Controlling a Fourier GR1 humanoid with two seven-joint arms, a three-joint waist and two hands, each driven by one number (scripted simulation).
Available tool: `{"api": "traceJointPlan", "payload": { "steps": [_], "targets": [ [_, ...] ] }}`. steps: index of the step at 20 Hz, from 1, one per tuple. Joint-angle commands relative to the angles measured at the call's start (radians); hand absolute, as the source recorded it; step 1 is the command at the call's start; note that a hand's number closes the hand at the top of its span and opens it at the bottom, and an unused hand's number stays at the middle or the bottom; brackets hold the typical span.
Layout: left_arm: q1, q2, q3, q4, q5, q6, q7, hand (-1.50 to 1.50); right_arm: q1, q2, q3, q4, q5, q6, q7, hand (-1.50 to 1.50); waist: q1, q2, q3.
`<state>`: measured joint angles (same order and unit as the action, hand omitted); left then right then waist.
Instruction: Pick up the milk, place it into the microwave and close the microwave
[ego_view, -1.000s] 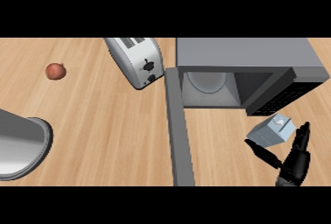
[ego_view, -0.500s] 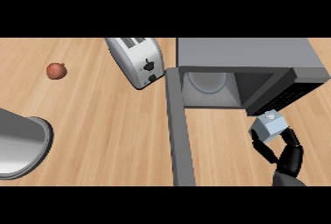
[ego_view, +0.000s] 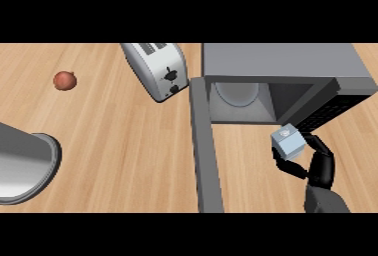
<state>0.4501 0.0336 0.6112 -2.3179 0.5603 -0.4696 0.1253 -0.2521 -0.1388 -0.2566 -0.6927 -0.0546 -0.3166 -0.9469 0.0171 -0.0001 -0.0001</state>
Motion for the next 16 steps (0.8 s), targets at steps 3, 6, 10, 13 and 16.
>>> {"api": "traceJointPlan", "payload": {
  "steps": [3,6,10,13,16],
  "targets": [
    [-0.007,-0.006,-0.011,-0.030,0.016,0.004,0.012,-1.50,-0.090,-0.050,0.155,0.048,0.077,0.291,-0.025,1.50,0.018,0.004,0.003],
    [0.000,0.014,0.016,-0.010,0.063,0.002,0.022,-1.50,-0.072,-0.041,0.189,0.036,0.067,0.407,-0.040,1.50,0.002,-0.001,0.001],
    [0.002,-0.023,-0.002,-0.026,0.005,-0.011,0.009,-1.50,-0.059,-0.027,0.238,-0.109,0.048,0.489,0.045,1.50,-0.018,-0.006,-0.001],
    [0.056,-0.032,-0.014,-0.061,0.014,0.017,-0.010,-1.50,-0.079,0.050,0.254,-0.132,0.089,0.341,0.034,1.50,-0.007,-0.003,0.000],
    [0.010,-0.026,0.004,-0.039,0.017,0.014,0.032,-1.50,-0.030,0.015,0.282,-0.368,0.077,0.351,0.247,1.50,-0.021,-0.004,-0.001]
  ]
}}
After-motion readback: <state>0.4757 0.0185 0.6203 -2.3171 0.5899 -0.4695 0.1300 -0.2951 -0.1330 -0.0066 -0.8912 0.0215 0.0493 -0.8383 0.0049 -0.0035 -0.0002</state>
